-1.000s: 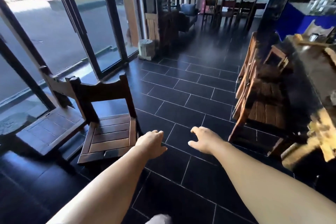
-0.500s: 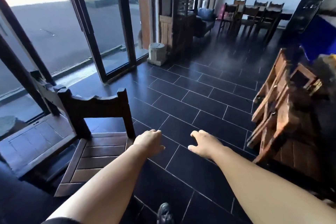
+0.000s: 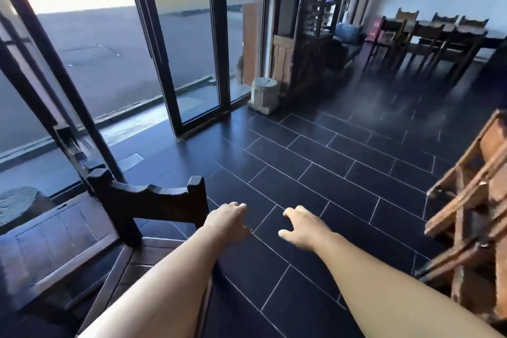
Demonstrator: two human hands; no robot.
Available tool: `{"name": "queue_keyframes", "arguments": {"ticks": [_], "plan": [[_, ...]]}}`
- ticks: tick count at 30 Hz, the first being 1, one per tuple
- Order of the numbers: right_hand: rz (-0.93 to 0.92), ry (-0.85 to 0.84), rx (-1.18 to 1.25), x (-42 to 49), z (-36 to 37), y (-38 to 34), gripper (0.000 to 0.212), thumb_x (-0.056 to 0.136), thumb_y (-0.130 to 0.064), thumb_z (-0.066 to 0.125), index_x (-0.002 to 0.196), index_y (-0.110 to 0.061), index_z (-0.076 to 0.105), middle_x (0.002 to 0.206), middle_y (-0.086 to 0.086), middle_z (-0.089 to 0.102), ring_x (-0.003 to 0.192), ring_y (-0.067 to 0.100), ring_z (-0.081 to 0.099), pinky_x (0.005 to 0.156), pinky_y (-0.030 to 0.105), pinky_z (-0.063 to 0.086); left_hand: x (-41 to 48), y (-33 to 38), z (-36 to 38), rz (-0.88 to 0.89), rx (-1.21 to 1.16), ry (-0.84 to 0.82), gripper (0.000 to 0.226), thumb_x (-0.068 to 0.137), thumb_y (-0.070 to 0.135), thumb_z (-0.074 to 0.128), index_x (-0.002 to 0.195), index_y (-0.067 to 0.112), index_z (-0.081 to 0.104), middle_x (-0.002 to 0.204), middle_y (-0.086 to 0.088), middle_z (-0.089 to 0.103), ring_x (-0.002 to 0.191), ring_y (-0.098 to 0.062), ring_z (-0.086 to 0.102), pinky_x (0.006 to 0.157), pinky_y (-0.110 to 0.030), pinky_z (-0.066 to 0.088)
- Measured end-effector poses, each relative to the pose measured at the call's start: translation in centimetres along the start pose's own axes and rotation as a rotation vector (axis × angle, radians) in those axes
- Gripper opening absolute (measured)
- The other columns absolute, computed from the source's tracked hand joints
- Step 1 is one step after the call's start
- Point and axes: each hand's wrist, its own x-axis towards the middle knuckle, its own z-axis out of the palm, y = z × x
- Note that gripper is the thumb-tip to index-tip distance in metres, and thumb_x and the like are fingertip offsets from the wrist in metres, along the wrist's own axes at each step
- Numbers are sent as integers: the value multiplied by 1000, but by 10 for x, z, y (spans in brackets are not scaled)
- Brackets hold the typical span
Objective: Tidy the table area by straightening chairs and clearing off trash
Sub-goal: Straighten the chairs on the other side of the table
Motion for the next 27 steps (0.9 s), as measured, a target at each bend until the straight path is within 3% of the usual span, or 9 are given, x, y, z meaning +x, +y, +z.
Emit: {"name": "queue_keyframes", "arguments": {"ticks": [5,9,17,27], "plan": [[-63,-24,-26,85,-28,-5,53,93,-48,54,139,-23,45,133,1,46,114,23,57,90,37,49,59,-30,-11,-61,-21,13,45,87,49,63,113,15,51,117,-4,57,113,-27,56,83,-38,47],[-116,-41,-52,168,-54,-5,56,92,-48,56,140,-22,44,135,4,46,117,26,56,92,36,48,124,-52,-21,-137,-61,14,47,87,50,60,121,18,52,123,0,57,119,-25,54,92,-40,49],[-268,-81,-144,345,-132,-17,54,93,-48,55,139,-22,44,137,2,46,119,25,55,88,35,47,259,-90,-66,-338,-112,41,46,88,48,57,124,20,52,128,0,56,122,-25,52,94,-39,48],[-564,-164,-290,495,-181,-124,60,93,-50,57,143,-21,41,138,6,47,124,26,53,95,37,46,324,-168,-105,-628,-183,15,53,89,47,56,135,22,47,135,-3,51,127,-27,48,101,-43,45]]}}
